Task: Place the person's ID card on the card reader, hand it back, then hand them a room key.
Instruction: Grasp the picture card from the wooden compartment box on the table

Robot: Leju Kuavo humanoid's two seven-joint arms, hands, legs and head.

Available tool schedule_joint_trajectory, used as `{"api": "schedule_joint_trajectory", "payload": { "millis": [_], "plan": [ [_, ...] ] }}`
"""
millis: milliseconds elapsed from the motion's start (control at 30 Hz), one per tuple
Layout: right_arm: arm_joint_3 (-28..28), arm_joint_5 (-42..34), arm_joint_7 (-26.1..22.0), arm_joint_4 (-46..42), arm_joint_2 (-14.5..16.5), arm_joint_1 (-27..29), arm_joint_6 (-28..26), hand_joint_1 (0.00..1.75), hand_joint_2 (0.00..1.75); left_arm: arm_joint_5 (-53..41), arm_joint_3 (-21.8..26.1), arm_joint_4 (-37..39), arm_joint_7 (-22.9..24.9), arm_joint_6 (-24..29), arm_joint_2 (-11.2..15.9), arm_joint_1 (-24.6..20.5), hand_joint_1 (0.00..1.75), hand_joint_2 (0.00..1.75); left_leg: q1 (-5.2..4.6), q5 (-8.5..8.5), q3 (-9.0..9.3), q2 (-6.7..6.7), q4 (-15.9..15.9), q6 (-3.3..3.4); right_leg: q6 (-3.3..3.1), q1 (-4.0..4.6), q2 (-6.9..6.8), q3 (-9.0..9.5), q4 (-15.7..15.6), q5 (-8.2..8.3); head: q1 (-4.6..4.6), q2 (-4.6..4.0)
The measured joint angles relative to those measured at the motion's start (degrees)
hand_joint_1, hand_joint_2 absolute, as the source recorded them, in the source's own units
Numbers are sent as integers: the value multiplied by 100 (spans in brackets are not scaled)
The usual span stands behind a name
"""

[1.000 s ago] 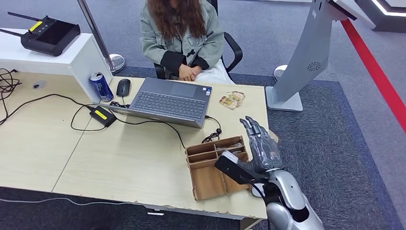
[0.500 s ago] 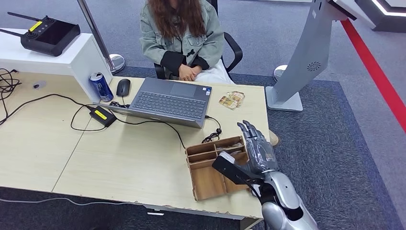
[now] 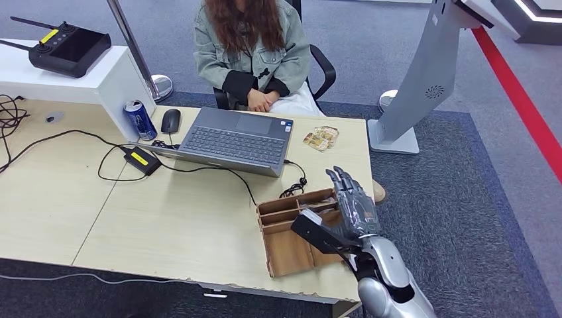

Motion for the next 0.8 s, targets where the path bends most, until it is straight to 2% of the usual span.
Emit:
{"api": "schedule_joint_trajectory", "payload": {
  "millis": [800],
  "plan": [
    [-27, 27, 42, 142, 80, -6, -15, 31, 175, 26, 0, 0, -70, 17, 0, 1, 0, 0, 0, 0, 0, 1, 0, 0, 0, 0, 0, 0, 0, 0, 0, 0]
  ]
}}
